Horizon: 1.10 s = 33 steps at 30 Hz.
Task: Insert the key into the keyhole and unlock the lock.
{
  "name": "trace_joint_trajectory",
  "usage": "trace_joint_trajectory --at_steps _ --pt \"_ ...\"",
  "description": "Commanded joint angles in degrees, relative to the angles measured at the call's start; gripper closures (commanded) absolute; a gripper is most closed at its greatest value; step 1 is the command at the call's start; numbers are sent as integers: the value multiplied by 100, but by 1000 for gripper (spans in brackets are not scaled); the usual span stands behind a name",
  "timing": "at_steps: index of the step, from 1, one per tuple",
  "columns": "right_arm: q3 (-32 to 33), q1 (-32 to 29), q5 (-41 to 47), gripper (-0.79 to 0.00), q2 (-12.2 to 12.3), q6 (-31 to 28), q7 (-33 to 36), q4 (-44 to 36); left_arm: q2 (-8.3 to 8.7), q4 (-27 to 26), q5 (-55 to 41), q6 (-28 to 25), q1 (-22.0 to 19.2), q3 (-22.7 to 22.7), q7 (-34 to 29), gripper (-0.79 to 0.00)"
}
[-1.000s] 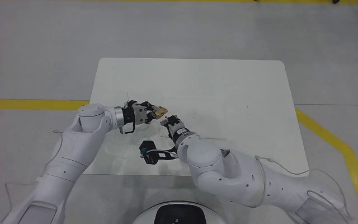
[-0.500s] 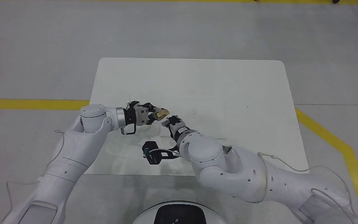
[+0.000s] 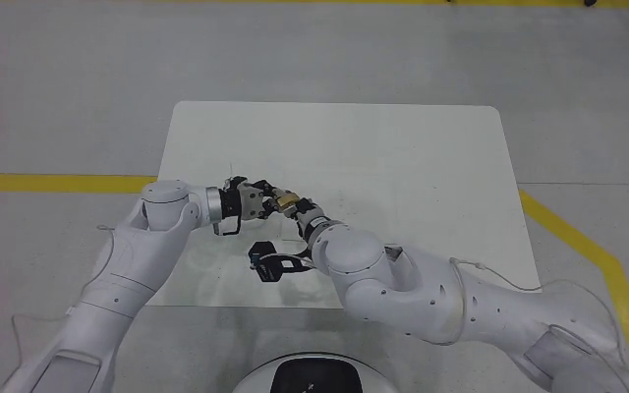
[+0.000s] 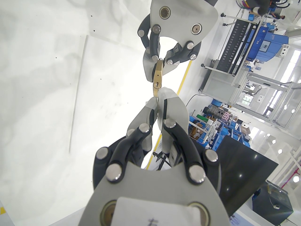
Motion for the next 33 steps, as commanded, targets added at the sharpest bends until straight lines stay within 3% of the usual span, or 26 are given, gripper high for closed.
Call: trace_joint_trajectory --at_steps 1,33 --pt "-43 57 63 0 -10 19 19 24 -2 18 2 27 -22 18 -8 0" --pt "-655 798 760 0 -132 386 385 425 30 -42 -42 125 -51 56 -77 0"
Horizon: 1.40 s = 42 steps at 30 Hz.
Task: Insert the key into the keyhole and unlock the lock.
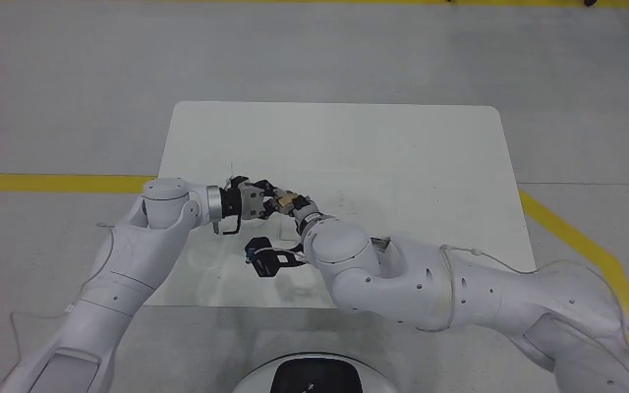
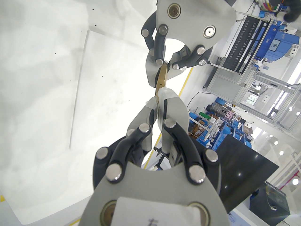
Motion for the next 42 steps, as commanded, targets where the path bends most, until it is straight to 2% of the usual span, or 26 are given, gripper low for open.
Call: trace_joint_trajectory --at_steps 1,7,8,9,10,11,21,25,28,38,42 --pt "-2 32 57 0 -12 14 14 50 3 -9 0 -1 8 0 4 0" --pt "7 78 200 0 -64 8 8 152 10 -31 -48 9 34 -12 25 0" --pt "10 82 214 -25 -72 6 6 157 12 -32 -62 3 44 -20 24 0" --pt "14 86 225 -262 -79 3 3 155 15 -38 -68 1 52 -29 23 0" --pt "17 89 229 -446 -86 4 4 150 18 -44 -72 -1 61 -38 25 0" --pt "26 88 246 -785 -91 8 8 138 22 -51 -72 0 67 -46 24 0" --pt "40 62 27 -785 -41 201 201 -307 72 -156 29 -87 115 -147 71 0" --pt "76 -40 -445 -785 64 603 603 -645 98 -176 75 -318 175 -234 71 0" --pt "76 -40 -445 -785 64 603 603 -645 118 -168 162 -511 207 -276 -8 0" --pt "76 -40 -445 -785 64 603 603 -645 112 -215 130 -602 253 -288 97 0" --pt "599 -509 -101 -785 133 1435 -842 -572 85 -330 -96 -995 380 -414 495 0"
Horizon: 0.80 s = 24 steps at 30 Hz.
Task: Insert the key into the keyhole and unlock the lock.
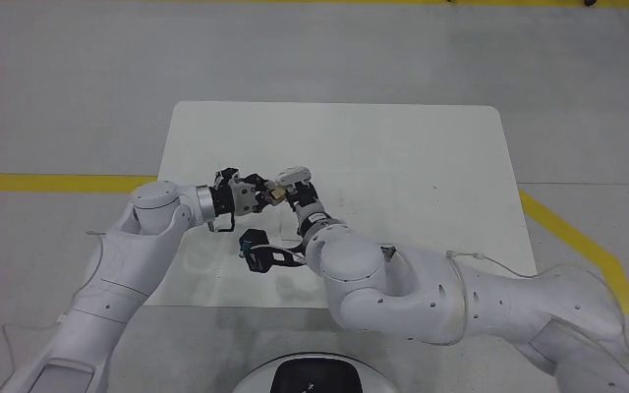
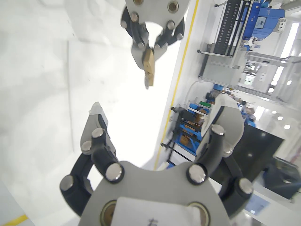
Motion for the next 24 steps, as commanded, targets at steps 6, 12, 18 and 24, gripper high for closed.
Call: trace_joint_trajectory --at_steps 6,12,18,24 --pt "1588 -1345 1142 0 430 837 -3591 -8 -12 28 -82 -507 72 -97 24 0" --pt "2685 -2435 1942 0 763 15 -5341 233 -46 193 -9 -1445 75 -99 -189 0" --pt "2992 -2733 2298 0 877 -805 -4910 512 -54 389 15 -1863 -27 -206 -352 0" --pt "2955 -2589 2482 0 810 -877 -4835 617 -36 331 267 -2083 -36 -236 -571 0"
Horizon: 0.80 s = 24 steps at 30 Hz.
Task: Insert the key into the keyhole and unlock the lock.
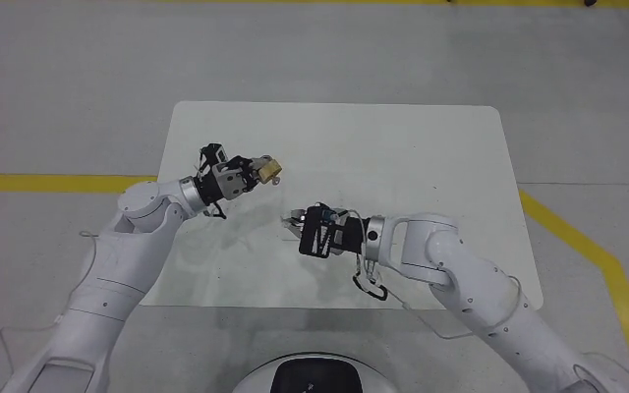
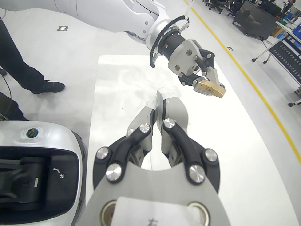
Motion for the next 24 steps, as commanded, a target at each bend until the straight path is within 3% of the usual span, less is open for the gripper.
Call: trace_joint_trajectory --at_steps 1,13,24 --pt "-42 90 28 0 -33 3 51 58 3 -51 83 -80 21 10 -90 0" --pt "-366 682 294 0 -282 28 257 681 34 -313 355 -192 125 -16 -462 0" --pt "-470 780 267 0 -397 -49 334 775 68 -440 421 -170 222 -86 -747 0"
